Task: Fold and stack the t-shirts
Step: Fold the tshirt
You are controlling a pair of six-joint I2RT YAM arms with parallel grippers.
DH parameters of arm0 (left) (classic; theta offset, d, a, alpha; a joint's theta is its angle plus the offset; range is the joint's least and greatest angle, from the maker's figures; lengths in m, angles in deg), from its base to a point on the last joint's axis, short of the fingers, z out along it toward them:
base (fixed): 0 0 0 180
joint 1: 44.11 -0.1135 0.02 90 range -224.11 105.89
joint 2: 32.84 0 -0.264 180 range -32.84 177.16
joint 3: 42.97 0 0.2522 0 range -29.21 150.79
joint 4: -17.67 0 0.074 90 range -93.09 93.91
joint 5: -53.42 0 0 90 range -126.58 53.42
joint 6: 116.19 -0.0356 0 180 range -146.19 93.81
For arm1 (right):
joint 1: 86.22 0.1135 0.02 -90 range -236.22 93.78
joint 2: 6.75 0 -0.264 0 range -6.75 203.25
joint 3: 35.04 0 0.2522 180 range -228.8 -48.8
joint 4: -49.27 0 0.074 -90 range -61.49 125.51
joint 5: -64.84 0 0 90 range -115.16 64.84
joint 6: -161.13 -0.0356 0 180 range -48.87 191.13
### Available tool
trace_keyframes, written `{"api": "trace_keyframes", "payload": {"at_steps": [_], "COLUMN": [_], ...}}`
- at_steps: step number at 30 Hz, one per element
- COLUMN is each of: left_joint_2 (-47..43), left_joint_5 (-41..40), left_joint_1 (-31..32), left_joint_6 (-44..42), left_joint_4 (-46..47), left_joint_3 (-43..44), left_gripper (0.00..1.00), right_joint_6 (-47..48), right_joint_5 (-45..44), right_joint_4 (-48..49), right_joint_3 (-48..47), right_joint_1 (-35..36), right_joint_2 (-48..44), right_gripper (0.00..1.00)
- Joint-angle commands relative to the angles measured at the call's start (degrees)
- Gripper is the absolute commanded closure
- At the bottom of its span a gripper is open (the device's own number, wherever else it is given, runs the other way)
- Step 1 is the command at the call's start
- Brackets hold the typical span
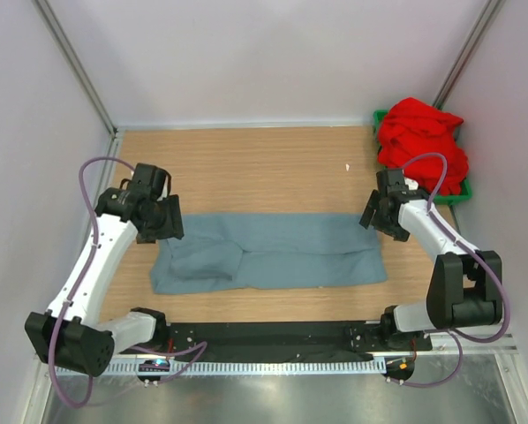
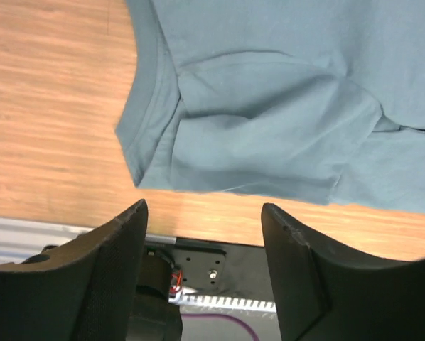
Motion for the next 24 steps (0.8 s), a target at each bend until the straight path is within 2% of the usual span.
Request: {"api": "trace_keyframes", "payload": {"at_steps": [1, 6, 10, 13, 18, 24], "left_joint_2": [-1.09, -0.38, 2.25, 4.88, 10.16, 18.94], "left_joint_5": [-1.26, -1.52, -0.47, -0.55, 5.23, 6.74], "left_joint_1": [-0.32, -0.32, -0.32, -0.93, -8.04, -14.55], "left_joint_6": [0.71, 0.88, 2.99, 4.39, 5.89, 8.87], "left_joint_4": [-3.67, -3.0, 2.1, 7.37, 15.45, 22.31], "left_joint_3": [3.62, 7.67, 3.29, 0.04, -2.52, -3.58], "left_gripper": [0.33, 0.3, 0.33, 0.35, 0.48, 0.57], "right_joint_6": [-1.3, -1.91, -1.92, -2.35, -3.31, -4.81], "right_joint_5": [-4.46, -3.94, 5.78, 9.15, 7.93, 7.75], "right_joint_4": [0.29, 0.54, 4.83, 7.05, 9.24, 12.58], "right_joint_3": [-0.22, -2.94, -3.39, -3.82, -4.97, -4.27], "right_joint_1": [0.05, 0.05, 1.02, 4.26, 14.0, 18.42], "right_joint_2": [-2.81, -4.13, -4.57, -3.7, 0.08, 4.82], "right_gripper": [0.12, 0.1, 0.1, 0.11, 0.11, 0.11]}}
